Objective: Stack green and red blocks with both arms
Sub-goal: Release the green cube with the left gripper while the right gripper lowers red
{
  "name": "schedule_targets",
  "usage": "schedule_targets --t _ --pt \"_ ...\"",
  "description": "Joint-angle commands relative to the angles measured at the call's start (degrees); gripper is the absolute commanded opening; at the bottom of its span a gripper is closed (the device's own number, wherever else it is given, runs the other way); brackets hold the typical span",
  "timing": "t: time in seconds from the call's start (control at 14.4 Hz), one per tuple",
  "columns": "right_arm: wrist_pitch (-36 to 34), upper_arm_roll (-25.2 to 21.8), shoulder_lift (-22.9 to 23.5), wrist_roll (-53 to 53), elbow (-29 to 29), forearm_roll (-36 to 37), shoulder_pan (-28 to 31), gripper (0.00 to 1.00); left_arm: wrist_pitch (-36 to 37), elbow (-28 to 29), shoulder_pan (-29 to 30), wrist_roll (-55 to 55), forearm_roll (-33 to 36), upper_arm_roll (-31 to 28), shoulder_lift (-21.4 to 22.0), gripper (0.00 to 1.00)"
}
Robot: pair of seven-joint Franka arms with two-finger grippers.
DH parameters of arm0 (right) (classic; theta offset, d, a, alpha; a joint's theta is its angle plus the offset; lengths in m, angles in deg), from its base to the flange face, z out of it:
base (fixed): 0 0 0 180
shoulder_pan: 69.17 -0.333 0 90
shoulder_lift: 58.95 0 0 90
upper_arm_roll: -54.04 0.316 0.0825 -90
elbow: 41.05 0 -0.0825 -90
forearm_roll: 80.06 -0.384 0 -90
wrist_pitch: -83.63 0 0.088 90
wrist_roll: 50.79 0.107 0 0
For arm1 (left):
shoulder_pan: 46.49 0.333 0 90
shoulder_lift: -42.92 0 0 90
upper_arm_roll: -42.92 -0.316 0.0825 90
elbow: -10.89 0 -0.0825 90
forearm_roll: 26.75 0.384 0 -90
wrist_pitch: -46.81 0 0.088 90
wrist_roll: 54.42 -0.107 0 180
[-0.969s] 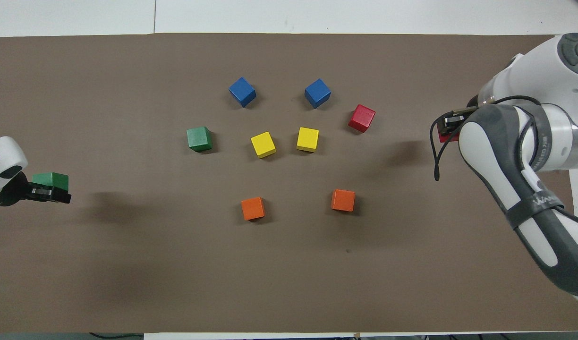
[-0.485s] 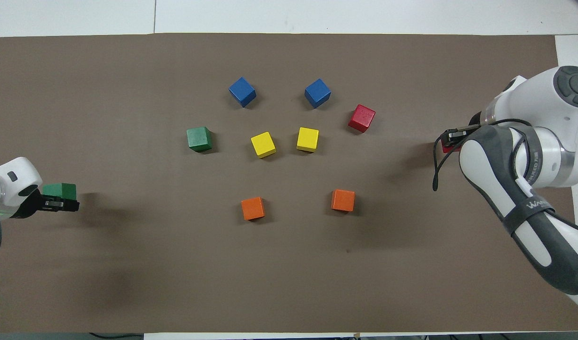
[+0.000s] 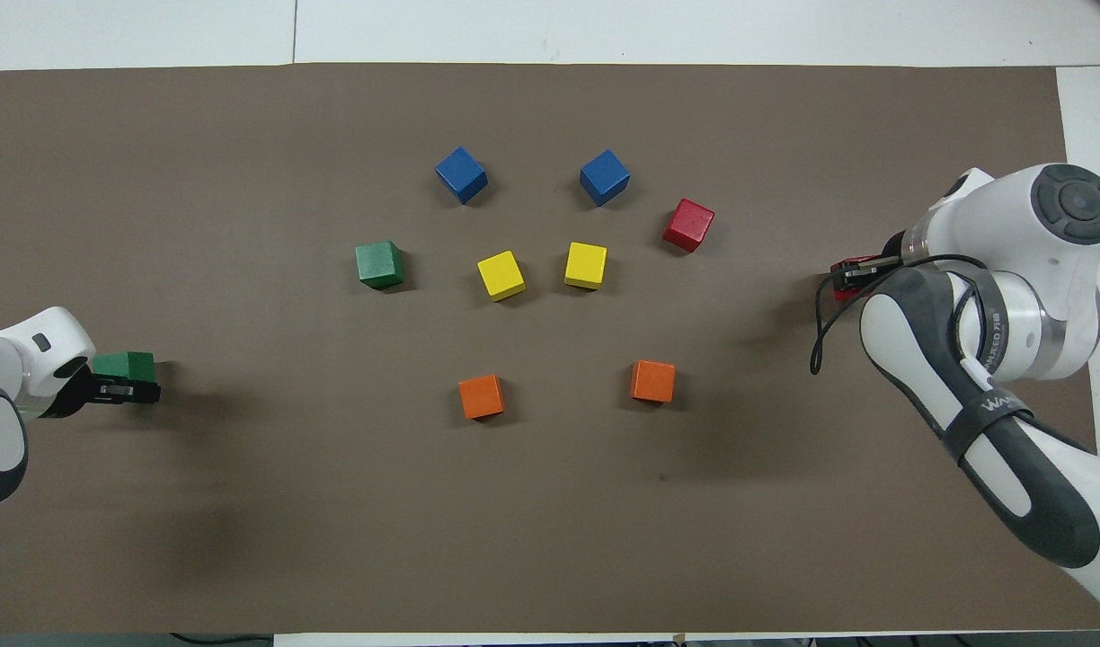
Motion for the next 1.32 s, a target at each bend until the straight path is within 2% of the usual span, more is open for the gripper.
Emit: schedule_targets --t 0.0,0.62,0.76,1.04,1.18,1.25 --pt "2.22 0.71 -0.81 -0.98 2.22 -0.03 0.99 0.0 -2.88 0.68 1.03 0.73 -0.45 0.66 -1.48 0.0" --pt "5.39 0.71 0.42 -1.07 3.19 -0.03 1.25 0.0 -2.98 0.68 1.04 2.14 -0.45 0.57 -2.71 0.01" --pt "5.39 0.71 0.42 -1.07 3.28 -0.03 1.25 0.0 -2.98 0.59 1.04 1.7 -0.45 0.57 -2.71 1.0" --pt "5.74 0.71 0.69 -0.98 3.54 0.06 1.43 0.0 -1.4 -0.99 1.65 0.99 -0.36 0.57 -2.98 1.0" --pt "5.83 0.71 0.78 -0.98 3.63 -0.03 1.87 0.0 3.5 -4.75 1.13 0.99 -0.19 0.66 -2.72 1.0" --pt "5.83 0.71 0.78 -0.89 3.63 -0.03 1.87 0.01 7.27 -8.6 0.6 0.99 -0.1 0.75 -2.54 1.0"
